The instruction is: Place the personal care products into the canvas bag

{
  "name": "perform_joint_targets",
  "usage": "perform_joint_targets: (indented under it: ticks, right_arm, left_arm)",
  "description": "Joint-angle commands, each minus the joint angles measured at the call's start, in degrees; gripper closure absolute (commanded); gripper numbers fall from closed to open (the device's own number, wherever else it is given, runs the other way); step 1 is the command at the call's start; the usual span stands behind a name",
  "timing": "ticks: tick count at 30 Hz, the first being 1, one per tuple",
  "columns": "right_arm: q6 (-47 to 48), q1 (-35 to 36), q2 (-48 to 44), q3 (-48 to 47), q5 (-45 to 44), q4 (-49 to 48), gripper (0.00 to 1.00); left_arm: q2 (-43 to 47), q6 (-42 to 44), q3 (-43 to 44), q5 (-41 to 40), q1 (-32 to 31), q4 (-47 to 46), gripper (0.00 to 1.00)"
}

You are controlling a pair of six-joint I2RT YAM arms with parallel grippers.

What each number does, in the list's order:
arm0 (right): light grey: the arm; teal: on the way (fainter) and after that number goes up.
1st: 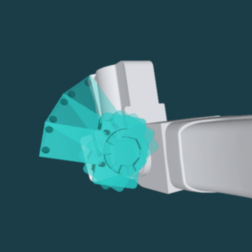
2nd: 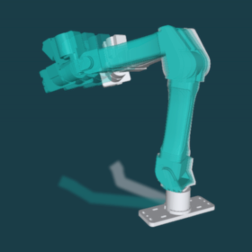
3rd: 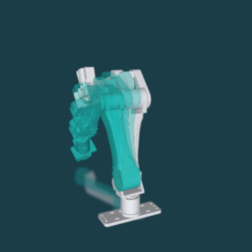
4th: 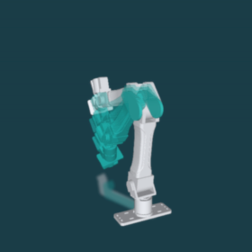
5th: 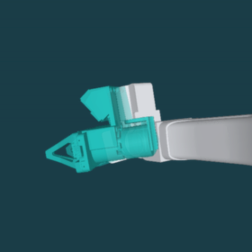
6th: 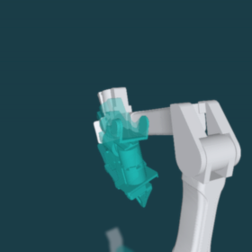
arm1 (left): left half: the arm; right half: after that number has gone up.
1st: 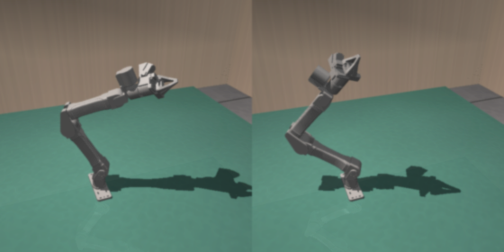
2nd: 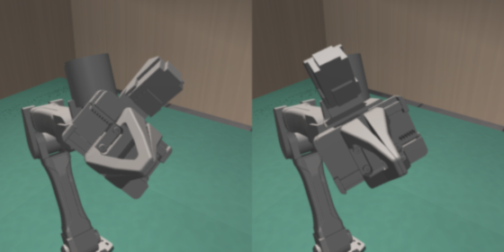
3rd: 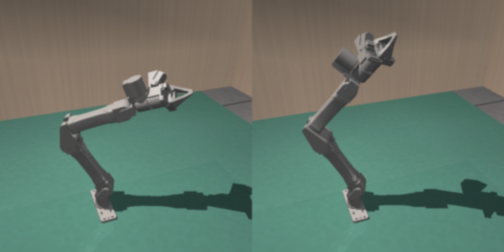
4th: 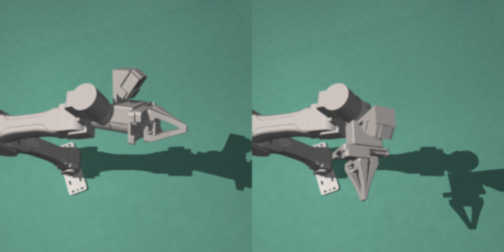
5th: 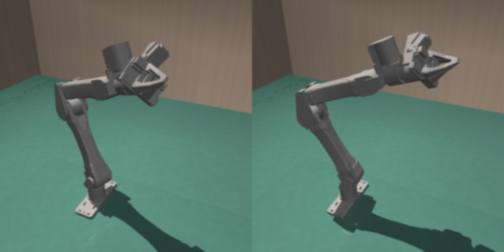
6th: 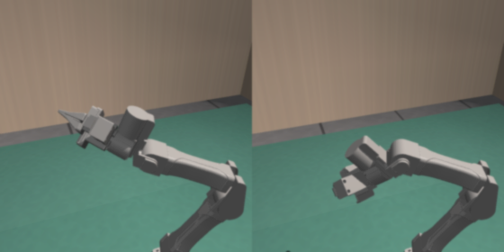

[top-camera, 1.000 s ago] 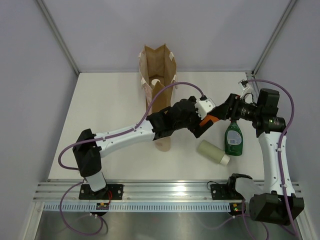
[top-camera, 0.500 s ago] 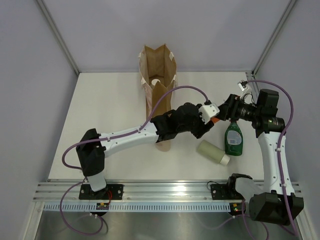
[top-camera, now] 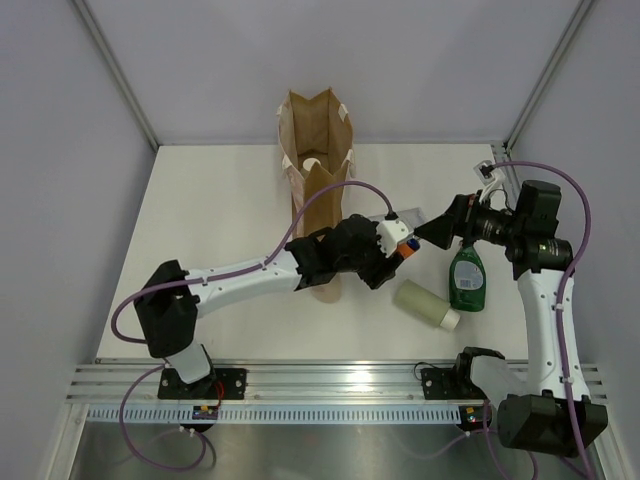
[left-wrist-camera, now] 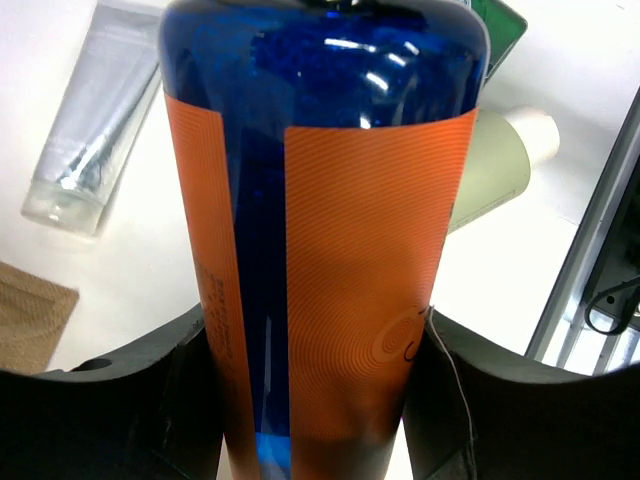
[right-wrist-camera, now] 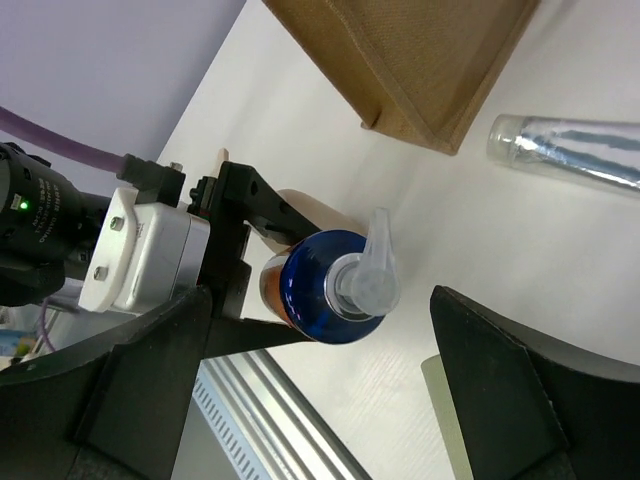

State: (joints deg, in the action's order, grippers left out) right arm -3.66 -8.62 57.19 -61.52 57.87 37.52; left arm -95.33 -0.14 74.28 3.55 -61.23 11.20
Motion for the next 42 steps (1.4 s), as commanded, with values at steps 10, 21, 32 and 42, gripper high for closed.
perform_joint_targets:
  ticks: [10,21,32,42]
  right_arm:
    - [2.3,-6.8,-8.1,5.4,1.4,-9.0,0.0]
    - [6.5,-11.8,-8.1,9.9,9.6,-9.6,0.01]
    - [7.4,-13.6,-11.0,10.9,8.8,-9.0,0.0]
    - [7.5,-14.0,-10.4,11.1,8.8,-9.0,0.01]
  left_arm:
    - [11.8,-11.1,6.7,4.0,7.8,-3.2,1.0]
    - [6.8,-24.8,22.1,-9.5,26.2,-5.0,1.0]
    - [-23.0,-21.4,53.4,-14.8,33.6,6.1,1.0]
    - [-26.1,-18.8,48.5,-11.5,34.1,8.6,0.58]
